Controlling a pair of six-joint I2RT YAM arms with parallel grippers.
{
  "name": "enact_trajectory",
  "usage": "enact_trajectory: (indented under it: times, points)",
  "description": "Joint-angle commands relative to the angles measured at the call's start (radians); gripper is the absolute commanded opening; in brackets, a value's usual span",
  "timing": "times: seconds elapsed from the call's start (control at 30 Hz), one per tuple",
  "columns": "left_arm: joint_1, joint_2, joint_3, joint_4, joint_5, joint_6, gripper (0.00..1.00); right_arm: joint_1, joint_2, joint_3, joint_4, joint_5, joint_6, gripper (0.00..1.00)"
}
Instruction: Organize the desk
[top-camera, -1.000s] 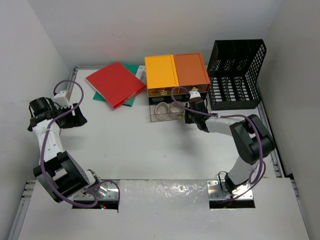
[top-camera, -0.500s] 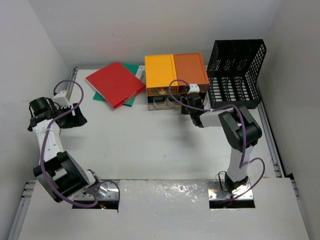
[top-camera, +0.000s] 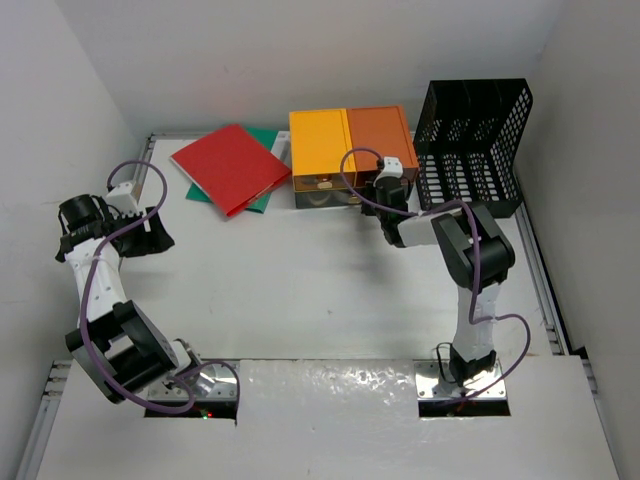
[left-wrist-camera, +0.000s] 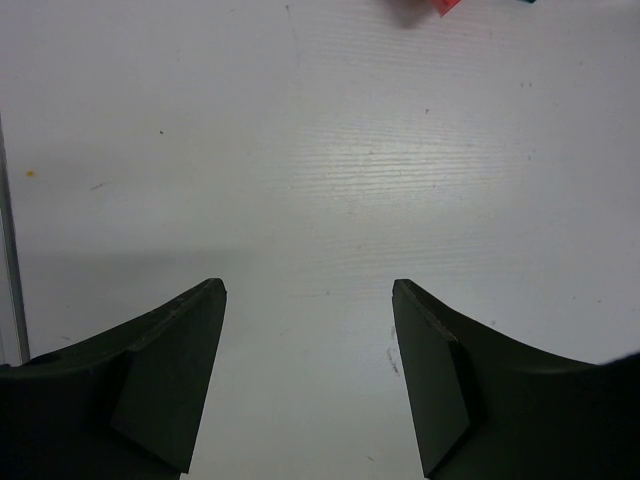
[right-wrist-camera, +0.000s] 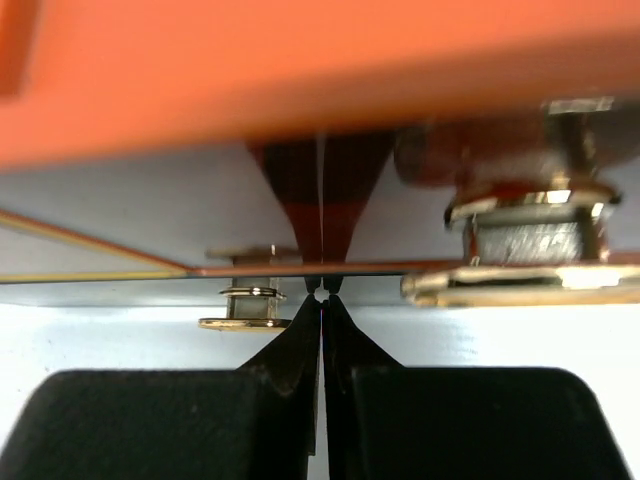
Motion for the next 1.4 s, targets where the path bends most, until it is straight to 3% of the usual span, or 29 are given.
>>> enact_trajectory:
  times: [0.0, 0.3, 0.5, 0.63, 0.7, 0.77, 0.97, 1.1, 1.37]
  points:
    - [0.007, 0.003, 0.011, 0.026, 0.007, -0.001, 0.66, -0.006, 0.014, 0.065, 0.094, 0.006, 0.022, 0.0]
    - [0.005, 0.006, 0.013, 0.023, 0.007, -0.001, 0.66, -0.012, 0.01, 0.056, 0.075, -0.014, 0.019, 0.0]
    - [-0.022, 0.035, 0.058, -0.006, -0.016, 0.01, 0.67, -0.012, -0.111, -0.046, 0.06, -0.054, 0.008, 0.0]
    - [-0.196, 0.069, 0.106, -0.008, -0.124, -0.004, 0.72, -0.01, -0.216, -0.088, -0.033, -0.09, -0.01, 0.14]
    - [-0.234, 0.104, 0.155, 0.0, -0.108, -0.024, 0.74, -0.01, -0.274, -0.112, -0.081, -0.112, -0.004, 0.21]
    - [-0.245, 0.184, 0.228, 0.0, -0.014, -0.077, 0.74, -0.01, -0.325, -0.129, -0.112, -0.155, 0.002, 0.31]
    - [-0.251, 0.406, 0.292, 0.189, 0.167, -0.445, 0.74, -0.007, -0.403, -0.14, -0.188, -0.261, 0.037, 0.48]
    - [-0.288, 0.572, 0.341, 0.272, 0.195, -0.562, 0.74, -0.006, -0.427, -0.151, -0.205, -0.262, 0.048, 0.49]
    - [-0.375, 0.713, 0.359, 0.443, 0.141, -0.706, 0.74, 0.009, -0.449, -0.137, -0.279, -0.244, 0.022, 0.5]
